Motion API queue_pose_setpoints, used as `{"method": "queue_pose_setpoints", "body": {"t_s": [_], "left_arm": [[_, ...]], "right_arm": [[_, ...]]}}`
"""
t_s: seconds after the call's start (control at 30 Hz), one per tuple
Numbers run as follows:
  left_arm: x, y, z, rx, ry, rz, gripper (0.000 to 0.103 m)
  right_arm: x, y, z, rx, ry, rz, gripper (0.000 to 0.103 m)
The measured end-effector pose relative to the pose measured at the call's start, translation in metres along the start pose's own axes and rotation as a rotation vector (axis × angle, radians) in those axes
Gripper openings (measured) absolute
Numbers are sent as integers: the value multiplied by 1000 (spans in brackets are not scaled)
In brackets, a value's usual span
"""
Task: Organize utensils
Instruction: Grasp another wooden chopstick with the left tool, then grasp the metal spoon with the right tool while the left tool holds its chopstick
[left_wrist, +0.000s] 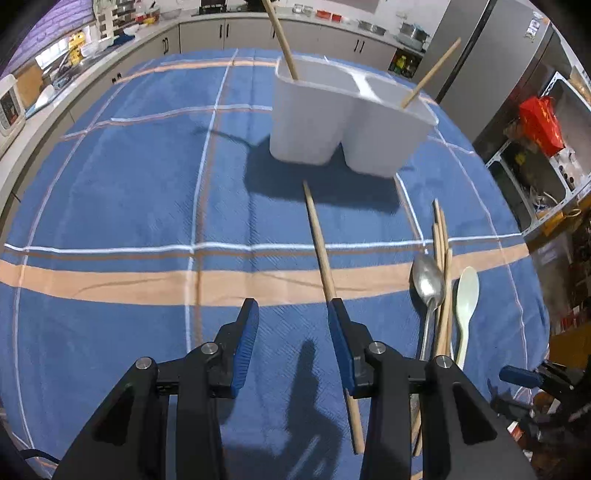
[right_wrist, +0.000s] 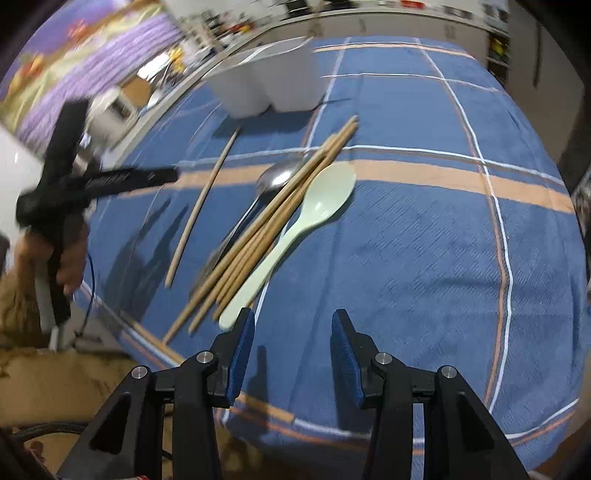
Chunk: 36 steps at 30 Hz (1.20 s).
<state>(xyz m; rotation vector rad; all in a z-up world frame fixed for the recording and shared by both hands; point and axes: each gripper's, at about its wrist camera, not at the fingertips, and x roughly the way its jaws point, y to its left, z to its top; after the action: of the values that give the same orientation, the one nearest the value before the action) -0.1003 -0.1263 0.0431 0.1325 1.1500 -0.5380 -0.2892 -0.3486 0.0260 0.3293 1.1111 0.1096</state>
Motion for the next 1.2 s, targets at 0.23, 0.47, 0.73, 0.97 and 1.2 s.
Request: {"method": "queue_pose_setpoints", "body": {"t_s": [0.23, 0.47, 0.73, 0.97, 1.2], "left_arm": [[20, -8, 30, 20, -31, 26, 38], [50, -27, 58, 91, -10, 82, 38], [61, -25, 65, 137, 3, 110, 6], [51, 4, 58, 106, 15, 95, 6], [41, 44, 48, 52, 19, 85, 6]], "right_arm": [[3, 3, 39, 30, -111, -29, 48], [33, -11, 107, 103, -131, -81, 36], [68, -31, 155, 188, -98, -179, 24], [84, -23, 175, 207, -64, -97, 2], [69, -34, 175, 246, -117, -116, 1]]}}
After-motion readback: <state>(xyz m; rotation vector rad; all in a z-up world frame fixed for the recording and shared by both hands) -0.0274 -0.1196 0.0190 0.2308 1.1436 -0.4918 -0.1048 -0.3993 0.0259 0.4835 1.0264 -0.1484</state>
